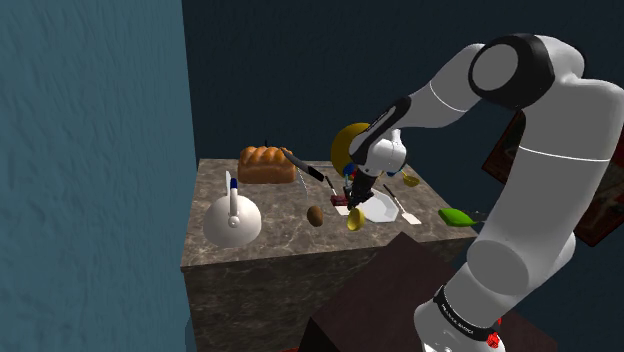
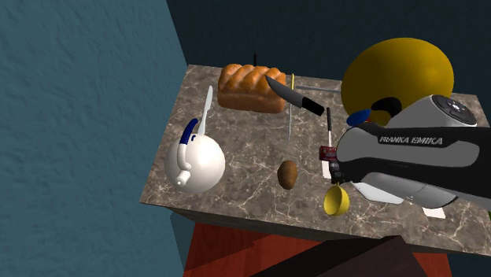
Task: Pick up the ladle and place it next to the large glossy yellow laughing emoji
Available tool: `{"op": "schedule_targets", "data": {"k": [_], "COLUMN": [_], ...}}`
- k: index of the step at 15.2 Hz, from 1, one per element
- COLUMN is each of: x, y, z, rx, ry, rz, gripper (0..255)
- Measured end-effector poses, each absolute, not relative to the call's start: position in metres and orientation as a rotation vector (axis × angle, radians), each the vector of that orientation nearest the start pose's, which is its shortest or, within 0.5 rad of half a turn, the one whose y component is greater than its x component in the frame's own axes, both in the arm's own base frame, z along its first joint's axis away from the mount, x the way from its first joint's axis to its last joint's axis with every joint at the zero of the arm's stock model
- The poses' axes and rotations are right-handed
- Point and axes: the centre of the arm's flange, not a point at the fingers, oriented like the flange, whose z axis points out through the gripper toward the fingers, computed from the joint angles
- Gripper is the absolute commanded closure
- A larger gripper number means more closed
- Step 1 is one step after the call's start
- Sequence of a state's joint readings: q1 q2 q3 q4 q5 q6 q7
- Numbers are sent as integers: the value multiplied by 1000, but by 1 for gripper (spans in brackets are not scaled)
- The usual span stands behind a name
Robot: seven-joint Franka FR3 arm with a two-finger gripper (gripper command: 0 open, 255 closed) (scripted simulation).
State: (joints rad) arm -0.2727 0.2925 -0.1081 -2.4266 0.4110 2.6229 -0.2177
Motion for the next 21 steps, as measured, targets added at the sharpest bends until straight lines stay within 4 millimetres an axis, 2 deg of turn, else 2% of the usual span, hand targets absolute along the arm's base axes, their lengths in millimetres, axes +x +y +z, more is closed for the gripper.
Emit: {"op": "schedule_targets", "data": {"k": [10, 16, 17, 21], "x": [443, 442, 442, 439], "y": [-189, -188, -188, -188], "z": [128, 124, 124, 121], "rx": [-2866, -2867, -2867, -2865], "ry": [774, 772, 772, 773], "rz": [46, 40, 40, 55], "gripper": [255, 255, 0, 0]}}
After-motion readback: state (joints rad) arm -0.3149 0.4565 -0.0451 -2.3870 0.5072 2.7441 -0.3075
